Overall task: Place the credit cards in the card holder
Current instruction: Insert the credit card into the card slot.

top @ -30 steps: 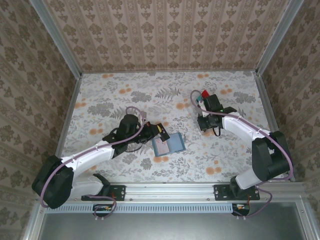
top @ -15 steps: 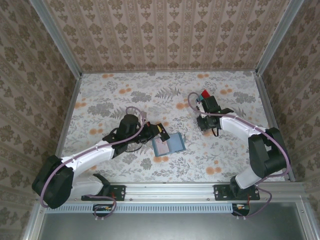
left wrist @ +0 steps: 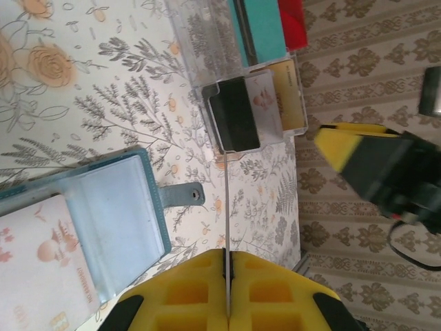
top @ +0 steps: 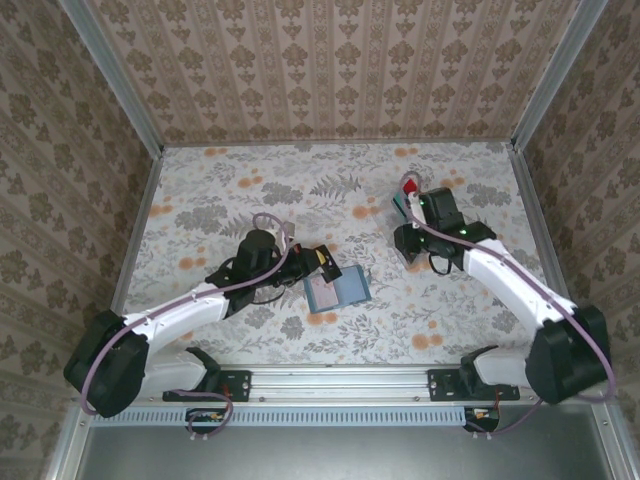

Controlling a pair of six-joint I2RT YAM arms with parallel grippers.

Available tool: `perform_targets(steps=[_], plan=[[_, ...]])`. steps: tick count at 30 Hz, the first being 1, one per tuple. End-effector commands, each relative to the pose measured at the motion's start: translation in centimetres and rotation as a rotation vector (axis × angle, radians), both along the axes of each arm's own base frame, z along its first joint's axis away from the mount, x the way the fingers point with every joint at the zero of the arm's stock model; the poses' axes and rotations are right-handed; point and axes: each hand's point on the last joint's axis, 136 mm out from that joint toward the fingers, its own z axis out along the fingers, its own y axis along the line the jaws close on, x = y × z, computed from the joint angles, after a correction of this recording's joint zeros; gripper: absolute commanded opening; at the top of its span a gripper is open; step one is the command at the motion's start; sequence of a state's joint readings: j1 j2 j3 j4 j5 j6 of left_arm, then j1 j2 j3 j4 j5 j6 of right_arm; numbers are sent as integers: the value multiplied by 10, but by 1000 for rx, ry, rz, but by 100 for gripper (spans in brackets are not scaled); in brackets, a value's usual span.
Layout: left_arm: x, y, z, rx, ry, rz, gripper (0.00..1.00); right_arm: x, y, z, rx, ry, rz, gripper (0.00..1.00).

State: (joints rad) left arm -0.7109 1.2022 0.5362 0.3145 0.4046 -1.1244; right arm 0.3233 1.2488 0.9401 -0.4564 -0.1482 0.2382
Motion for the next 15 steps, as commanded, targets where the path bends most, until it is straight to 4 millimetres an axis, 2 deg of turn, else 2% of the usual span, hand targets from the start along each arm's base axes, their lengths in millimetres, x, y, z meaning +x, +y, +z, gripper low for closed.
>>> perform_targets(steps=[1, 5, 15], plan=[[2, -5, 15, -60, -89, -49, 0, -29, 58, 30, 376, 88, 158, 33], [2, -7, 27, -96, -132, -79, 0, -48, 93, 46, 564, 156, 303, 35], [-1, -15, 54, -169, -214, -146, 0, -63, 132, 45, 661, 280, 467, 38]])
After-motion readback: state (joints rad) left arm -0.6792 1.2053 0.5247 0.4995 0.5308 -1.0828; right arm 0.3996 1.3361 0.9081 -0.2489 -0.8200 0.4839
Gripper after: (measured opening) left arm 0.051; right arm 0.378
